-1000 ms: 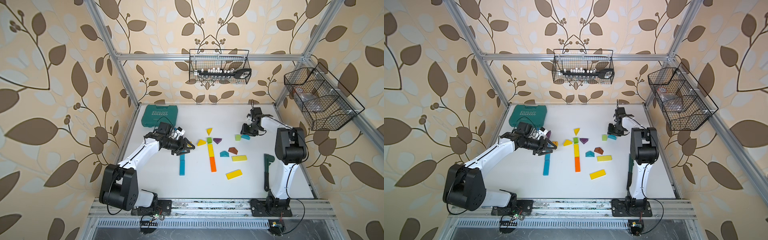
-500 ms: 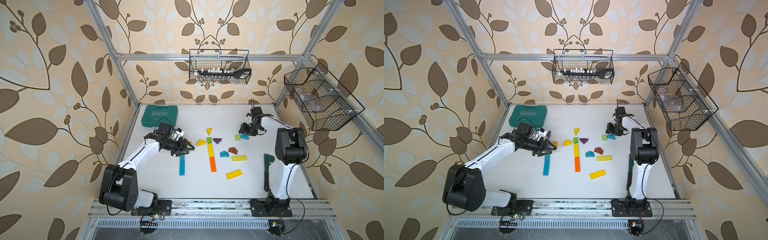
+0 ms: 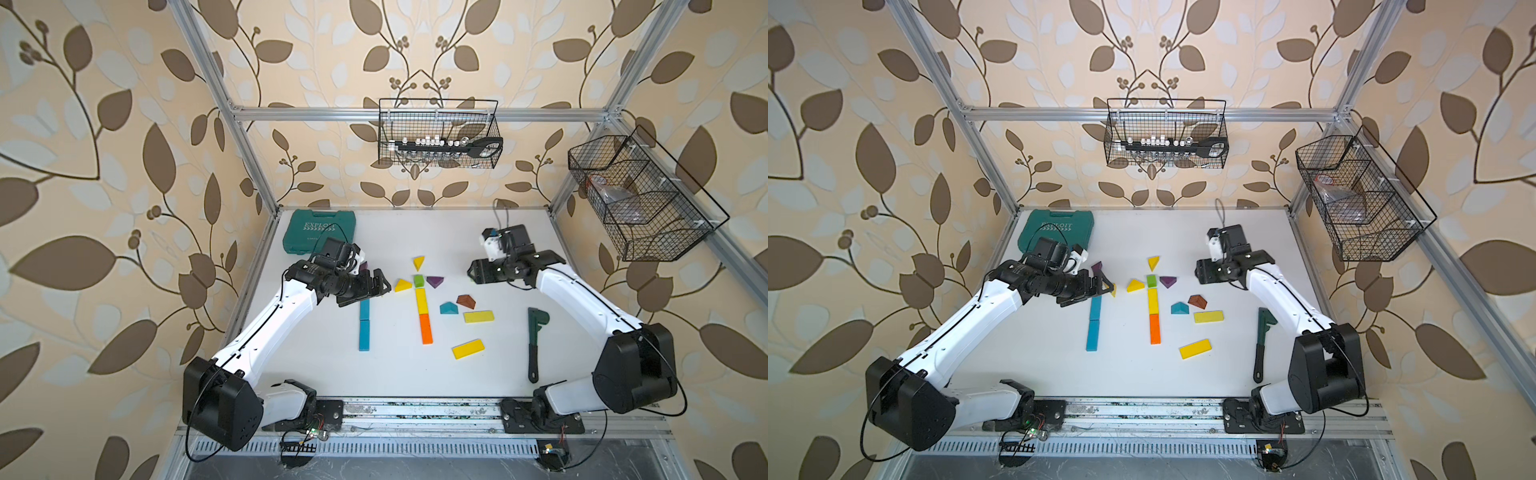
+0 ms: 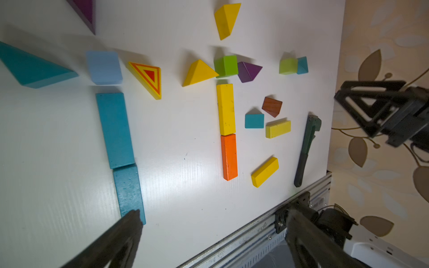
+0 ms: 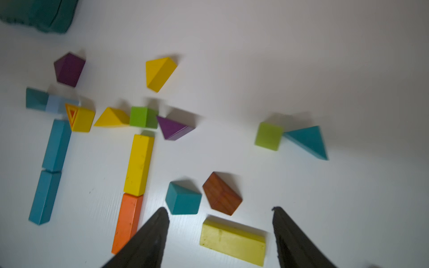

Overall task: Assemble a small pinwheel with building blocks
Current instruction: Assemble the building block at the center of the board, then pick up the building block from the center of the board.

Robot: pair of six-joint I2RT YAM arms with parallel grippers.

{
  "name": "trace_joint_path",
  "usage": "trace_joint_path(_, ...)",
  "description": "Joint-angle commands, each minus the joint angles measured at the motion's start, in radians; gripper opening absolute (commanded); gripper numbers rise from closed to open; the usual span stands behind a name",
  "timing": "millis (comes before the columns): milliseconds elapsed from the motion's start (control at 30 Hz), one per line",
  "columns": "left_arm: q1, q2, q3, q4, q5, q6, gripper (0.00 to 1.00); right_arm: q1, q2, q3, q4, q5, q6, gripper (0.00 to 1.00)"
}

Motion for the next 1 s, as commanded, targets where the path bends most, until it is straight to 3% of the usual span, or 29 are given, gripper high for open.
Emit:
trace_joint_path(0,0.03,-0.013,0.034,-0.085,-0.117,-0.009,0.99,0.113,0.042,-0.024,-0.051,0.068,-0.026,0.69)
trace_joint_path(167,0.033,-0.006,0.049,-0.152,-0.133,0.031,0.99,0.205,0.157,0.059,-0.153,0.138,-0.125,0.68)
trace_joint_path(267,0.034,-0.028,0.037,-0.165,-0.142,0.053,0.99,0.214,0.203,0.096,-0.201,0.127,-0.259,0.68)
trace_joint_path(400,0.034,-0.056,0.007,-0.151,-0.14,0.068,0.99,0.224,0.182,0.06,-0.187,0.065,-0.541,0.71)
trace_joint_path(533,0.035,-0.054,-0.004,-0.149,-0.139,0.079,0.99,0.207,0.122,-0.012,-0.04,-0.094,-0.751,0.74)
trace_joint_path(667,0.036,-0.051,-0.001,-0.16,-0.151,0.091,0.99,0.189,0.161,-0.025,0.063,-0.114,-0.861,0.73)
trace_joint_path(967,0.036,-0.089,-0.012,-0.148,-0.149,0.085,0.99,0.134,0.316,0.056,-0.018,-0.169,-0.982,0.62)
